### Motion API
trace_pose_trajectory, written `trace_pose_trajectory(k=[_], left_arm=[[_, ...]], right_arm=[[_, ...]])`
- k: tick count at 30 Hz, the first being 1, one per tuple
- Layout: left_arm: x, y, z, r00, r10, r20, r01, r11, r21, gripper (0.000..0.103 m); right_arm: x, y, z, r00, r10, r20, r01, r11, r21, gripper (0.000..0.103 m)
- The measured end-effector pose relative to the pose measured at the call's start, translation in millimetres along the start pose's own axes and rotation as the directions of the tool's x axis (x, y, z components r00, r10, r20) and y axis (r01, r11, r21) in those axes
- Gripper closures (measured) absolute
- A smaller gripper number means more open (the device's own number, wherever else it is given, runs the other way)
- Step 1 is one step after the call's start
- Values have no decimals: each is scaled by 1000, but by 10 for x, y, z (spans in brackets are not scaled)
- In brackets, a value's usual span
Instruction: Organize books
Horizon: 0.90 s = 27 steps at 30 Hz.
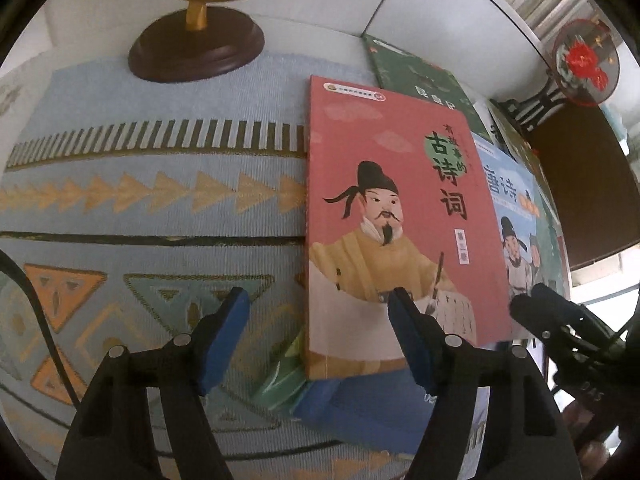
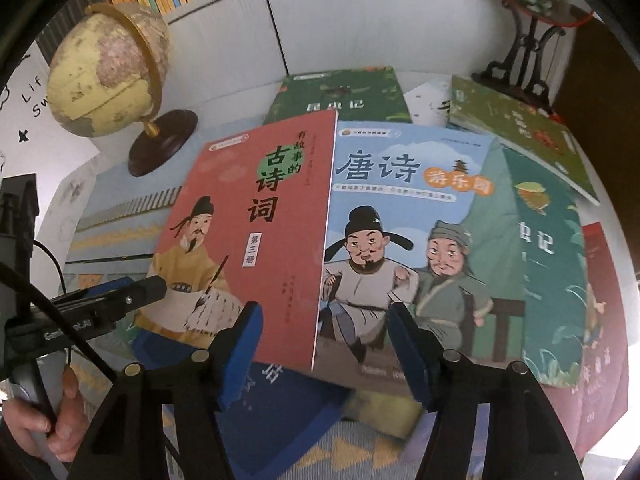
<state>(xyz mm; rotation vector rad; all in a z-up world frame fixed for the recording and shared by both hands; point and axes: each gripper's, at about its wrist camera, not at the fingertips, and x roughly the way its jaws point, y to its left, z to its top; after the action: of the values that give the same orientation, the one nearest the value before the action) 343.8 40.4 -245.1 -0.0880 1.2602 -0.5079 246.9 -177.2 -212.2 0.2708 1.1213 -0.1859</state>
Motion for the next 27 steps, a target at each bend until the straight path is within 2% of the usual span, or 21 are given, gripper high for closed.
trace_pose_trajectory(k=[3,5,11,13,17,21,27], left_arm=[[-1,3,11,1000,-13,10,13,1000,4,34],[5,-6,11,1000,-15,10,15,1000,6,34],[35,-87,-23,997,-74,-3,74,997,20,34],[47,-160,-55,997,-81,-13,81,996,40,34],[1,-283,-127,1000,-6,3,5,994,107,34],[-148,-345,-243,998,-57,-7,58,988,142,34],[-277,-532,-590,998,-40,-38,47,972,229,34]], right_arm=[[77,33,42,1000,-4,2,4,1000,-8,40],[100,78,72,1000,1,7,-1,1000,-22,48],[177,172,128,999,46,-5,-46,998,-34,59],[182,176,114,997,73,-13,-73,997,-26,60],[161,170,62,993,112,-23,-113,993,-25,61],[61,105,-15,992,130,-7,-130,991,-28,61],[-169,41,-178,986,166,-15,-167,985,-42,61]])
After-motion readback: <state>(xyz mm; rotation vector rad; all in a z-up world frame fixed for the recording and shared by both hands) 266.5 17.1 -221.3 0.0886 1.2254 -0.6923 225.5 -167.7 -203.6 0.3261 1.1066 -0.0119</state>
